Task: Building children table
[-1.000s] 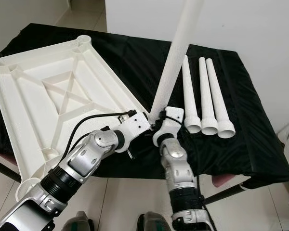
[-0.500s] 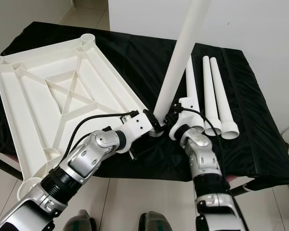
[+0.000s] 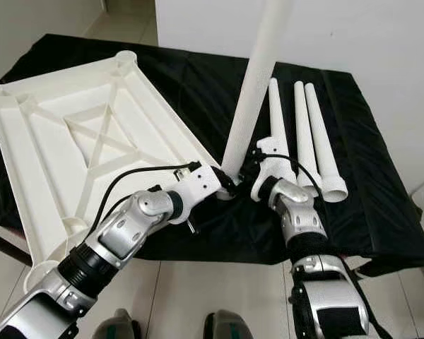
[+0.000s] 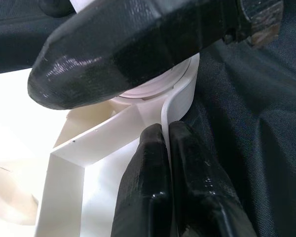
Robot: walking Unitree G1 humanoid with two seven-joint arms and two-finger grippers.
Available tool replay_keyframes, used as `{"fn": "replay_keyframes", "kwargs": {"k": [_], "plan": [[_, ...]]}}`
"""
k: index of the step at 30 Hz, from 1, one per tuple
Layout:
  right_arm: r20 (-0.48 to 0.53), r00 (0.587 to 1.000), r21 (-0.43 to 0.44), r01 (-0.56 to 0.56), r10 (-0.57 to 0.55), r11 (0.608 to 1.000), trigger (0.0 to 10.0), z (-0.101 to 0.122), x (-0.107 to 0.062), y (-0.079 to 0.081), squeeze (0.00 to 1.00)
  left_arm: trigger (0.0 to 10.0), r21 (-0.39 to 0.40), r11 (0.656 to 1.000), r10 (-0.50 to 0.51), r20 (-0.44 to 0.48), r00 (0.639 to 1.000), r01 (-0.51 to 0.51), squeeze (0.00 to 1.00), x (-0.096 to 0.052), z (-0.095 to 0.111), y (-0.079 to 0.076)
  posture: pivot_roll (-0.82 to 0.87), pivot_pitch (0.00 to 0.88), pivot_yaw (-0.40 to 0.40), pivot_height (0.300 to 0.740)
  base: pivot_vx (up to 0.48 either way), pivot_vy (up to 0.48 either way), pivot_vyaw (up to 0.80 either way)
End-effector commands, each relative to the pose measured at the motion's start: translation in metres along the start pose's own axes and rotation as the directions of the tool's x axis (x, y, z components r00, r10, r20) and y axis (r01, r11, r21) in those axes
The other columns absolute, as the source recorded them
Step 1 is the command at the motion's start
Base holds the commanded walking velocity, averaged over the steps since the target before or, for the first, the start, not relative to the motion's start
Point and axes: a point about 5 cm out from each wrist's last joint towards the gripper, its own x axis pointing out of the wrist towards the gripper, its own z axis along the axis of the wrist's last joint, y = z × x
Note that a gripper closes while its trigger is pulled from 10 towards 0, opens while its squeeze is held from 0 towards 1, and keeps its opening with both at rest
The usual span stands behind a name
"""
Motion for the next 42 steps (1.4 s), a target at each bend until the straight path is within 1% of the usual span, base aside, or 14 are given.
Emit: {"fn": "replay_keyframes", "kwargs": {"k": [1,2,15,17,19,20,22,23,24,28,33,34,35,42], "plan": [[-0.038,0.999,-0.006,-0.006,0.006,1.000,4.3,-0.005,-0.001,-0.001,0.00,10.0,-0.012,0.998,-0.061,-0.077,0.995,0.060,0.00,0.003,-0.016,-0.008,-0.06,0.004,-0.038,0.740,0.000,0.000,0.00],[-0.040,0.999,-0.006,-0.011,0.011,1.000,0.0,-0.005,-0.001,-0.002,0.00,10.0,-0.011,0.998,-0.061,-0.077,0.995,0.060,0.00,0.003,-0.016,-0.008,-0.06,0.003,-0.038,0.740,0.000,0.000,0.00],[-0.033,0.999,-0.003,-0.020,0.020,1.000,0.0,-0.011,-0.010,-0.004,0.00,10.0,-0.013,0.998,-0.066,-0.074,0.995,0.065,0.00,0.004,-0.015,-0.010,-0.07,0.014,-0.037,0.740,0.000,0.000,0.00],[-0.048,0.999,-0.005,-0.003,0.003,1.000,0.0,-0.013,-0.011,-0.004,0.00,10.0,-0.014,0.998,-0.067,-0.074,0.995,0.066,0.00,0.004,-0.016,-0.011,-0.06,0.018,-0.040,0.740,0.000,0.000,0.00],[-0.079,0.987,0.013,0.138,-0.136,0.990,0.0,-0.019,-0.011,-0.006,0.00,10.0,-0.019,0.998,-0.067,-0.075,0.995,0.066,0.00,0.003,-0.017,-0.012,-0.06,0.025,-0.048,0.740,0.000,0.000,0.00],[-0.079,0.987,0.013,0.138,-0.136,0.990,0.0,-0.019,-0.011,-0.006,0.00,10.0,-0.019,0.998,-0.067,-0.075,0.995,0.066,0.00,0.003,-0.017,-0.012,-0.06,0.025,-0.048,0.740,0.000,0.000,0.00],[-0.108,0.949,0.039,0.301,-0.295,0.953,0.0,-0.026,-0.010,-0.008,0.00,10.0,-0.023,0.998,-0.067,-0.077,0.995,0.066,0.00,0.003,-0.017,-0.012,-0.06,0.028,-0.048,0.740,0.000,0.000,0.00],[-0.108,0.949,0.039,0.301,-0.295,0.953,0.0,-0.026,-0.010,-0.008,0.00,10.0,-0.023,0.998,-0.067,-0.077,0.995,0.066,0.00,0.003,-0.017,-0.012,-0.06,0.028,-0.048,0.740,0.000,0.000,0.00],[-0.094,0.919,0.059,0.388,-0.382,0.920,0.0,-0.027,-0.007,0.001,0.00,10.0,-0.024,0.997,-0.069,-0.077,0.995,0.068,0.00,0.003,-0.018,-0.013,-0.06,0.029,-0.053,0.740,0.000,0.000,0.00],[-0.090,0.884,0.079,0.466,-0.459,0.881,0.0,-0.028,-0.005,0.010,0.00,10.0,-0.024,0.997,-0.070,-0.077,0.995,0.069,0.00,0.003,-0.018,-0.014,-0.06,0.027,-0.058,0.740,0.000,0.000,0.00],[-0.088,0.750,0.039,0.660,-0.656,0.750,0.0,-0.028,-0.004,0.025,0.00,10.0,-0.021,0.997,-0.070,-0.076,0.995,0.069,0.00,0.004,-0.017,-0.014,-0.07,0.026,-0.060,0.740,0.000,0.000,0.00],[-0.088,0.750,0.039,0.660,-0.656,0.750,0.0,-0.028,-0.004,0.025,0.00,10.0,-0.021,0.997,-0.070,-0.076,0.995,0.069,0.00,0.004,-0.017,-0.014,-0.07,0.026,-0.060,0.740,0.000,0.000,0.00],[-0.099,0.709,0.040,0.704,-0.698,0.709,0.0,-0.029,-0.005,0.027,0.00,10.0,-0.019,0.997,-0.071,-0.076,0.995,0.069,0.00,0.004,-0.017,-0.014,-0.07,0.024,-0.062,0.740,0.000,0.000,0.00],[-0.115,0.686,0.044,0.726,-0.718,0.686,0.0,-0.029,-0.008,0.029,0.00,10.0,-0.020,0.997,-0.072,-0.077,0.994,0.070,0.00,0.005,-0.017,-0.016,-0.07,0.017,-0.065,0.740,0.000,0.000,0.00]]}}
